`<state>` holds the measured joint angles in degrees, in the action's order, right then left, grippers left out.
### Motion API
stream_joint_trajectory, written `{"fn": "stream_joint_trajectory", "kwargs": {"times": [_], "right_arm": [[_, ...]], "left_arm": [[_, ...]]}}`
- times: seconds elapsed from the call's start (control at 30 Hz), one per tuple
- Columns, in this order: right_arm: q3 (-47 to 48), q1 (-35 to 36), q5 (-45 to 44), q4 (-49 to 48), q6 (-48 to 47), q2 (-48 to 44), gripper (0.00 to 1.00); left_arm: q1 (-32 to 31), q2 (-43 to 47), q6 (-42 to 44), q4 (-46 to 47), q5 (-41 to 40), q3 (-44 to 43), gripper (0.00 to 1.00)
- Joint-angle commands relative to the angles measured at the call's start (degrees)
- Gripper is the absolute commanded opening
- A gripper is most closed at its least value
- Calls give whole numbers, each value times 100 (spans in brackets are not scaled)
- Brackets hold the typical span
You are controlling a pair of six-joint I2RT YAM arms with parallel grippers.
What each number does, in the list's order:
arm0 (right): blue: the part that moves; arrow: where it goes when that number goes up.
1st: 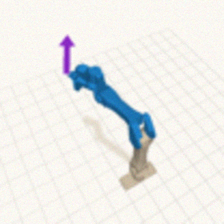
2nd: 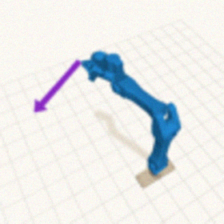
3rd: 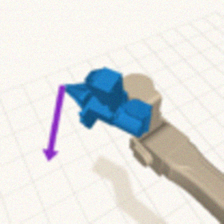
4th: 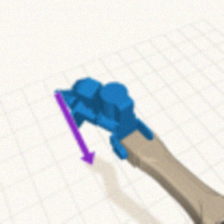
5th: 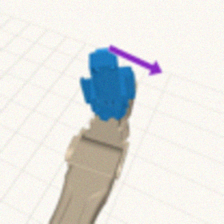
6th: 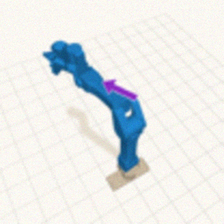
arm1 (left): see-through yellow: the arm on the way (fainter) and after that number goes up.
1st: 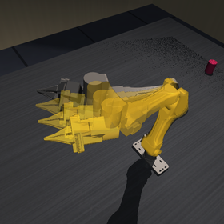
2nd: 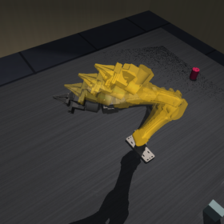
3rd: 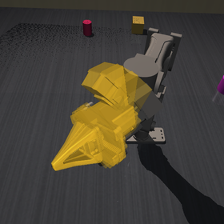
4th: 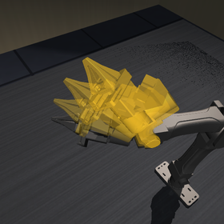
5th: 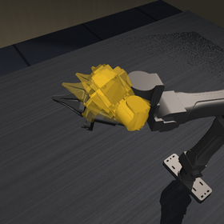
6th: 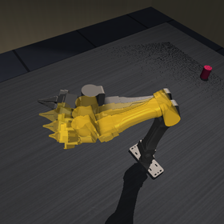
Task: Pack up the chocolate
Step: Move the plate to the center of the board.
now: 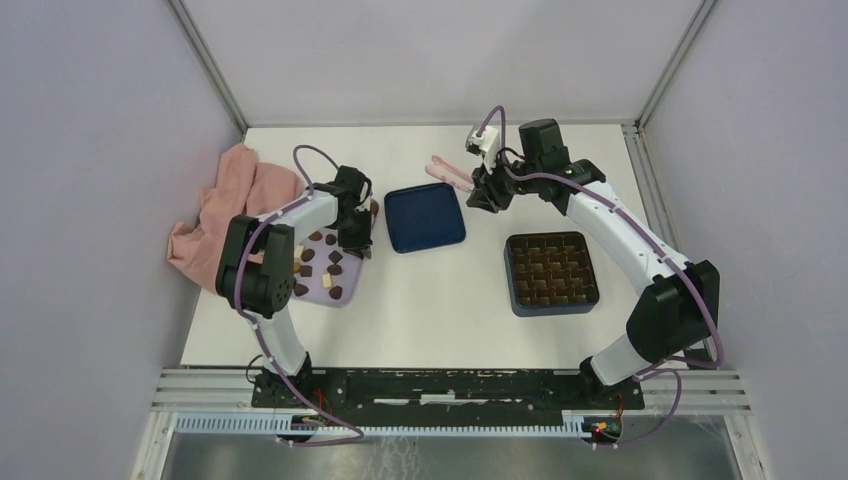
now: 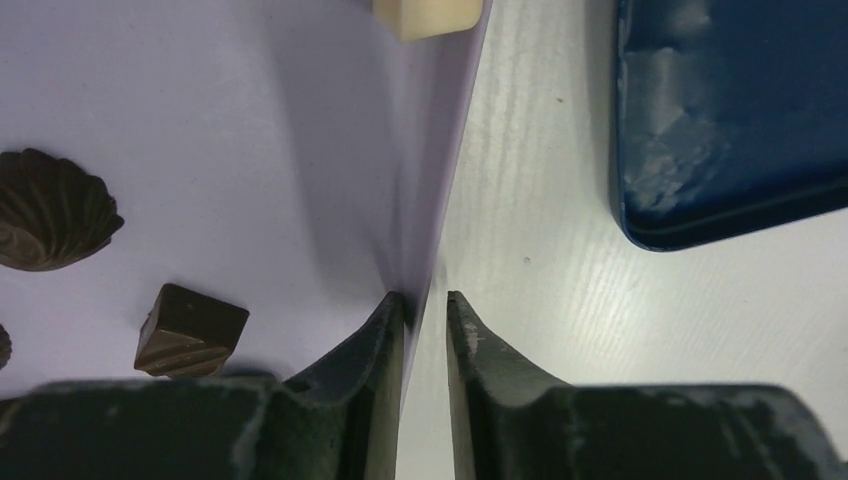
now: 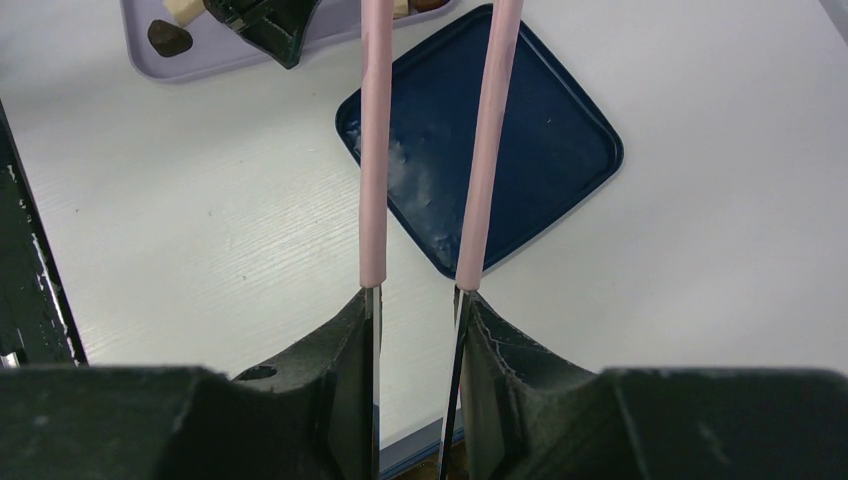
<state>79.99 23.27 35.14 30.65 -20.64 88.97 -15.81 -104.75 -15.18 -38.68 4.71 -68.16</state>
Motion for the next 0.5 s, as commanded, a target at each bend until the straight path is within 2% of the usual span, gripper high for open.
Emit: {"fn": "stream_joint_trajectory", "kwargs": {"times": [0.0,0.13,0.47], "right_arm": [[48,23,127,-152,17,-73,36],[35,21,134,-99,-31,-33,36],[-47,12,15,150,-287,-40,36]], "left_arm": [[-118,95,289,162,770,167,22],[-474,67,410,229,821,208,19],[-1450,-200,358,617,963,-35,16]]}}
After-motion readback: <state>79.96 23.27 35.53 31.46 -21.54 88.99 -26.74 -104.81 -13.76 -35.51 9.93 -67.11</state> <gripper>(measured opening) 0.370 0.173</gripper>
